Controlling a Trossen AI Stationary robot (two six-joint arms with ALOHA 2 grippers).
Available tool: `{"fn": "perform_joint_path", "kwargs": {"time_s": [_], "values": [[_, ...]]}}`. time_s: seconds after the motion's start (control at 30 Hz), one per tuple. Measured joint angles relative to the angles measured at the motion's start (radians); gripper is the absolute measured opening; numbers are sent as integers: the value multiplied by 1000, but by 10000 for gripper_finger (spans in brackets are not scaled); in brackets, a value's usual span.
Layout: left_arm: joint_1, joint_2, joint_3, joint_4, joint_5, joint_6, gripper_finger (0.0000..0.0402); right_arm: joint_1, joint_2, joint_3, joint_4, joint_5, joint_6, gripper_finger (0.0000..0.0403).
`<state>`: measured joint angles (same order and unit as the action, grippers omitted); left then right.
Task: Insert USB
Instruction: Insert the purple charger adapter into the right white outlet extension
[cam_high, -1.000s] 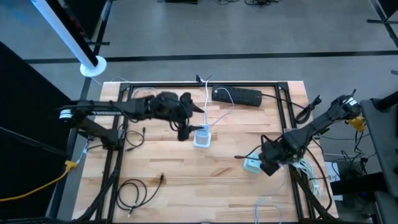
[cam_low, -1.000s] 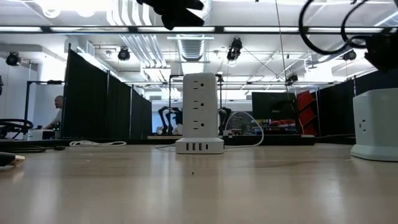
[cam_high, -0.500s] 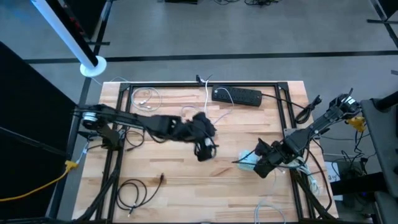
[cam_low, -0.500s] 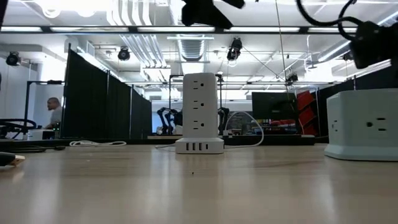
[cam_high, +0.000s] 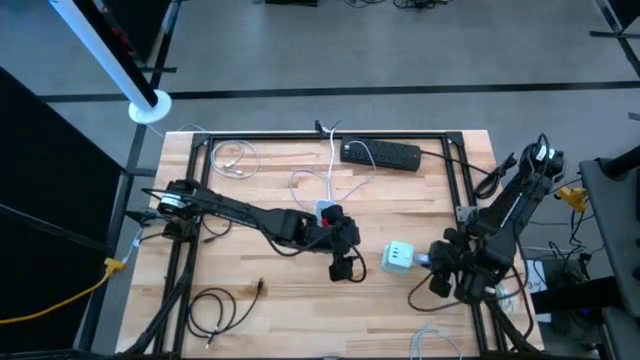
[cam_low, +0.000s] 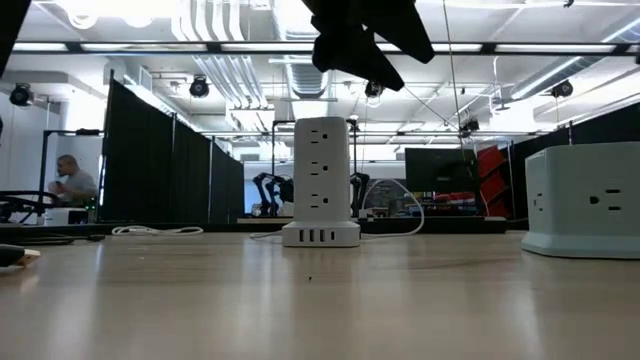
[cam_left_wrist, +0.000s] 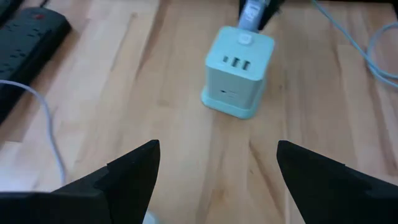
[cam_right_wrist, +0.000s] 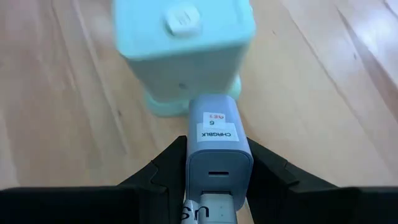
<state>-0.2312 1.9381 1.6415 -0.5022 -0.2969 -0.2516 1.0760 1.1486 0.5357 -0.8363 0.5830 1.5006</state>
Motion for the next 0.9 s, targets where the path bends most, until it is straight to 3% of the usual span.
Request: {"fn": "perform_joint_path", "kwargs": {"time_s": [0.2, 0.53, 0.73, 0.9], "values": [[1, 0, -3, 4, -5, 2, 311, 33, 0, -79, 145, 127, -27, 115], [-5, 4, -59, -2, -9, -21, 311, 30, 0, -87, 168, 270, -106, 115], [-5, 55, -60, 48, 11, -20, 311, 21, 0, -114, 200, 287, -106, 115], [-11, 125, -60, 142, 51, -20, 311, 21, 1, -154, 288, 366, -146, 115]]}}
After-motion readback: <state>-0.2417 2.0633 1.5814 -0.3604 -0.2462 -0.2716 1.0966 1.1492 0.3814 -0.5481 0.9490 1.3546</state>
